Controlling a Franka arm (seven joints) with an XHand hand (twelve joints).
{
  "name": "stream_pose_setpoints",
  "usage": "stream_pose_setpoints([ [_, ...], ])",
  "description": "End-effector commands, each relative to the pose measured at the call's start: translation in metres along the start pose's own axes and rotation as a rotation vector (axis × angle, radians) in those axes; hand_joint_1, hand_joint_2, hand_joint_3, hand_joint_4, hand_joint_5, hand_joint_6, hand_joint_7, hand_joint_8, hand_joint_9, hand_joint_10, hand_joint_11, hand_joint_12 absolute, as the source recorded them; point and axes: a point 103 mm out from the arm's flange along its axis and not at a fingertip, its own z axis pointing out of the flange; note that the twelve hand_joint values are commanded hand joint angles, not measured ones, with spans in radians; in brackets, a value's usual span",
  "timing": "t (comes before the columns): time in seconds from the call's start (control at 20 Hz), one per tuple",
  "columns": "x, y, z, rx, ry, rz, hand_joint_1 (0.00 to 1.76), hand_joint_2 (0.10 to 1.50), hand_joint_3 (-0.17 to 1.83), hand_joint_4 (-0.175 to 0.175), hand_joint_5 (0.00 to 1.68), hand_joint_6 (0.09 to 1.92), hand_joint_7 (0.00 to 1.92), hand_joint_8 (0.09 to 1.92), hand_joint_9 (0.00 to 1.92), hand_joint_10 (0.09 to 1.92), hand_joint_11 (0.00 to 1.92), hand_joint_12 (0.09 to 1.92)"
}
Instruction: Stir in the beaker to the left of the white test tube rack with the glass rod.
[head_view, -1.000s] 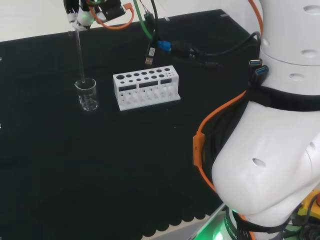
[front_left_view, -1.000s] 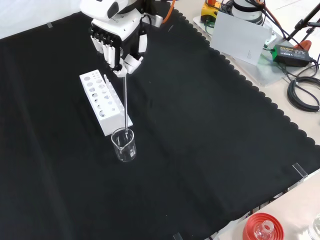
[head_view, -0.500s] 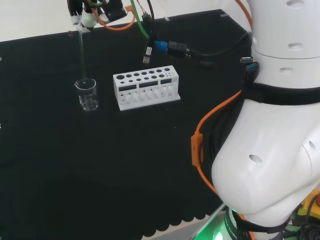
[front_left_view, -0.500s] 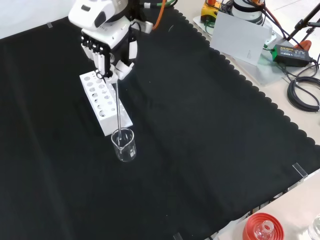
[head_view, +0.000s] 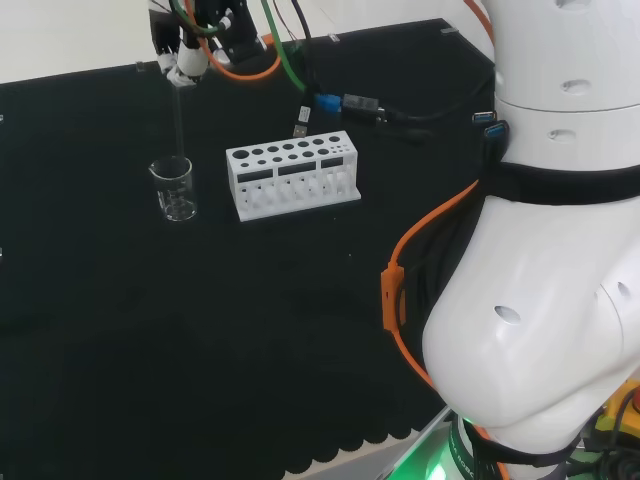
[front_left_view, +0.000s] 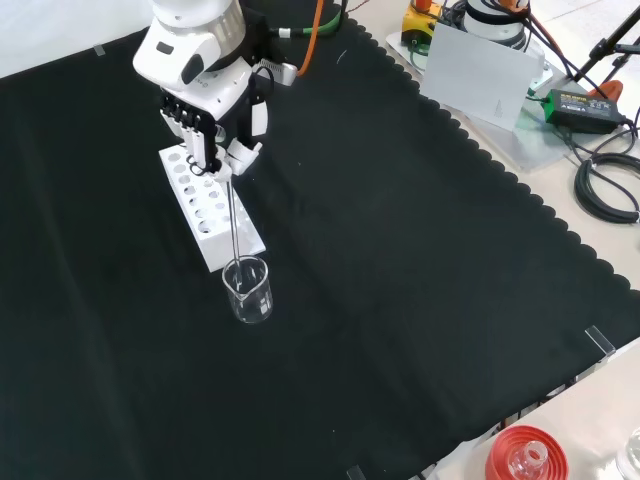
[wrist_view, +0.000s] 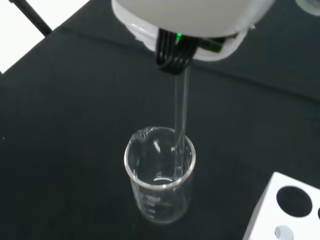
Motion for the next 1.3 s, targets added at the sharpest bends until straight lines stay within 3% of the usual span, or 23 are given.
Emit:
stream_pose_setpoints([
  [0.05, 0.002, -0.007, 0.009, -0.001, 0.001, 0.007, 1.33, 0.61, 0.74, -0.175, 1.2, 0.6, 1.39, 0.72, 1.77, 0.44, 1.6, 0.74],
  [0.35, 0.015, -0.011, 0.018, 0.002, 0.01, -0.004, 1.33, 0.61, 0.74, -0.175, 1.2, 0.6, 1.39, 0.72, 1.77, 0.44, 1.6, 0.74],
  [0.85, 0.039, 0.008, 0.017, 0.023, -0.008, -0.041, 1.33, 0.61, 0.74, -0.175, 1.2, 0.6, 1.39, 0.73, 1.77, 0.44, 1.6, 0.74],
  [1.15, 0.04, 0.02, 0.015, 0.028, -0.03, -0.043, 1.33, 0.61, 0.74, -0.175, 1.2, 0.6, 1.39, 0.73, 1.77, 0.44, 1.6, 0.74],
  [1.3, 0.034, 0.022, 0.014, 0.029, -0.008, -0.039, 1.33, 0.61, 0.74, -0.175, 1.2, 0.6, 1.39, 0.73, 1.77, 0.44, 1.6, 0.74],
])
